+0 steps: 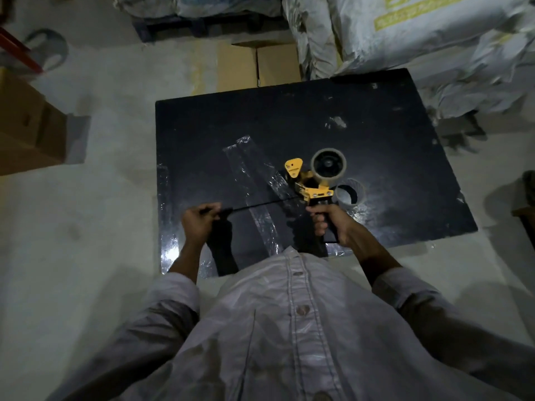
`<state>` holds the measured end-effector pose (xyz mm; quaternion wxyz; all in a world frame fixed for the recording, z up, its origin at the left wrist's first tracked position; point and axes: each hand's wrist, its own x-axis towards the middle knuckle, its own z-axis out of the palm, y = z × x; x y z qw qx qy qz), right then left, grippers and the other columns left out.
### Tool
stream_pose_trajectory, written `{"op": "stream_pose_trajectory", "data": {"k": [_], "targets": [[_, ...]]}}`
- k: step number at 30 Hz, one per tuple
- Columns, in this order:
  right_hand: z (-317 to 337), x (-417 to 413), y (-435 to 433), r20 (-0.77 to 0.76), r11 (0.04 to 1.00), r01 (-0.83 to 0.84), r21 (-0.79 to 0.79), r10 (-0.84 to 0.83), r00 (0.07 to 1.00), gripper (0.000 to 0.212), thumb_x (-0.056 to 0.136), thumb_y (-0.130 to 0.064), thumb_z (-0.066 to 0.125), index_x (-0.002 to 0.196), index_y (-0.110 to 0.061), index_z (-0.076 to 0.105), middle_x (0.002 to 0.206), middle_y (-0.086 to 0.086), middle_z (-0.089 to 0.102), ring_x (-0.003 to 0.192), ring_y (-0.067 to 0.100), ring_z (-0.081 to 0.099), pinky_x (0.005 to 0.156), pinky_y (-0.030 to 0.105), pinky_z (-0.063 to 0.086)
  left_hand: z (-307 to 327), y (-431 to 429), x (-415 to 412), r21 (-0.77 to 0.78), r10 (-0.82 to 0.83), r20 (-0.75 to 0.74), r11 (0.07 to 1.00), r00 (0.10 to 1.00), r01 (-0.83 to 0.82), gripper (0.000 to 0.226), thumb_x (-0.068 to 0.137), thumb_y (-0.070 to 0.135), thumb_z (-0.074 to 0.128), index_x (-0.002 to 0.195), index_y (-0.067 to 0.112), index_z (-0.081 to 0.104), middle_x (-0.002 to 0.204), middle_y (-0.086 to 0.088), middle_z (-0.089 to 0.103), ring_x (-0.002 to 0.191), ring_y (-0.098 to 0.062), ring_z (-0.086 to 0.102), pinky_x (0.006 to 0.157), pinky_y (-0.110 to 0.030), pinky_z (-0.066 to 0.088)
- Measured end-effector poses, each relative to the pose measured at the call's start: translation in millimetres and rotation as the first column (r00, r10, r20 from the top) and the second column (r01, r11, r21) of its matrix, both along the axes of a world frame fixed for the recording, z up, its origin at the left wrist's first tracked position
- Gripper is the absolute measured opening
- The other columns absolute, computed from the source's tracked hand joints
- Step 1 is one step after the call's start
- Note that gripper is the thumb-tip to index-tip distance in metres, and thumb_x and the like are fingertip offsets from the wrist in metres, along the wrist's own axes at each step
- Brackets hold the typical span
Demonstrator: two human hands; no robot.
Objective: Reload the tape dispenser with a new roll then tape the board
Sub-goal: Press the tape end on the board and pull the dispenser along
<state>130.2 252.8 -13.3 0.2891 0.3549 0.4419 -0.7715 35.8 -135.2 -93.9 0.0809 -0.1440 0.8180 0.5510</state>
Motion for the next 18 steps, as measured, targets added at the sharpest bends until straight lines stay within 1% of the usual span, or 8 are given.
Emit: {"op": "stream_pose_trajectory", "data": {"k": [3, 6, 8, 11, 13, 16, 17, 18], "targets": [[5, 4, 13, -0.013, 0.997, -0.029, 0.07, 0.03, 0.999, 0.025, 0.101, -0.012, 0.067, 0.083, -0.021, 0.052, 0.062, -0.007, 0.035, 0.044, 0.01, 0.03, 0.044, 0.026, 0.031, 13, 10, -27, 0.081, -0.045, -0.015, 0.996, 0.999, 0.046, 0.026, 0.095, 0.003, 0.083, 0.088, 0.028, 0.087, 0.098, 0.003, 0.086, 0.084, -0.015, 0.081, 0.067, -0.028, 0.066], [6, 14, 18, -0.031, 0.984, -0.089, 0.152, 0.094, 0.995, 0.027, 0.098, -0.011, 0.071, 0.08, -0.018, 0.053, 0.061, -0.002, 0.038, 0.044, 0.013, 0.032, 0.045, 0.028, 0.03, 19, 19, -54, 0.088, -0.089, 0.032, 0.992, 0.995, 0.086, 0.014, 0.099, 0.009, 0.08, 0.109, 0.016, 0.087, 0.096, -0.01, 0.084, 0.062, -0.013, 0.07, 0.049, -0.022, 0.056], [4, 23, 22, -0.069, 0.969, -0.098, 0.225, 0.116, 0.991, 0.027, 0.094, -0.01, 0.076, 0.083, -0.014, 0.052, 0.061, 0.004, 0.039, 0.044, 0.018, 0.034, 0.046, 0.029, 0.032, 23, 25, -73, 0.138, -0.145, 0.115, 0.982, 0.983, 0.129, 0.02, 0.102, 0.006, 0.076, 0.121, 0.006, 0.083, 0.091, -0.021, 0.079, 0.052, -0.013, 0.066, 0.046, -0.022, 0.055], [4, 38, 27, -0.188, 0.934, -0.082, 0.348, 0.155, 0.97, 0.018, 0.093, -0.007, 0.079, 0.095, -0.007, 0.061, 0.062, 0.012, 0.041, 0.045, 0.021, 0.036, 0.047, 0.03, 0.035, 36, 42, -102, 0.258, -0.234, 0.196, 0.949, 0.952, 0.18, 0.026, 0.099, -0.007, 0.071, 0.123, -0.006, 0.079, 0.107, -0.033, 0.079, 0.061, -0.023, 0.077, 0.061, -0.028, 0.066], [5, 49, 29, -0.232, 0.898, -0.064, 0.435, 0.181, 0.956, 0.016, 0.095, -0.005, 0.078, 0.09, -0.009, 0.063, 0.061, 0.013, 0.043, 0.044, 0.02, 0.037, 0.047, 0.031, 0.037, 47, 56, -121, 0.325, -0.288, 0.261, 0.925, 0.921, 0.197, 0.03, 0.099, -0.01, 0.06, 0.125, -0.01, 0.076, 0.115, -0.033, 0.078, 0.076, -0.034, 0.083, 0.071, -0.033, 0.07], [-1, 64, 32, -0.211, 0.804, -0.049, 0.593, 0.214, 0.954, 0.027, 0.094, -0.01, 0.081, 0.076, -0.017, 0.062, 0.056, 0.01, 0.052, 0.042, 0.022, 0.045, 0.051, 0.037, 0.041, 67, 79, -146, 0.494, -0.351, 0.373, 0.858, 0.859, 0.137, 0.044, 0.097, 0.004, 0.045, 0.128, -0.016, 0.069, 0.128, -0.023, 0.078, 0.102, -0.05, 0.079, 0.086, -0.045, 0.07], [-5, 68, 33, -0.205, 0.758, -0.057, 0.649, 0.246, 0.947, 0.03, 0.094, -0.015, 0.083, 0.072, -0.021, 0.063, 0.054, 0.008, 0.056, 0.041, 0.024, 0.049, 0.053, 0.039, 0.043, 72, 88, -152, 0.534, -0.374, 0.384, 0.836, 0.844, 0.127, 0.044, 0.098, 0.007, 0.046, 0.128, -0.016, 0.068, 0.129, -0.021, 0.079, 0.105, -0.051, 0.078, 0.089, -0.047, 0.069], [-8, 72, 33, -0.189, 0.703, -0.072, 0.708, 0.286, 0.939, 0.03, 0.093, -0.019, 0.084, 0.069, -0.024, 0.066, 0.053, 0.002, 0.06, 0.041, 0.017, 0.053, 0.057, 0.038, 0.045, 77, 97, -155, 0.548, -0.397, 0.383, 0.825, 0.834, 0.14, 0.04, 0.102, 0.01, 0.05, 0.129, -0.012, 0.069, 0.128, -0.019, 0.079, 0.105, -0.049, 0.078, 0.09, -0.047, 0.069]]}}
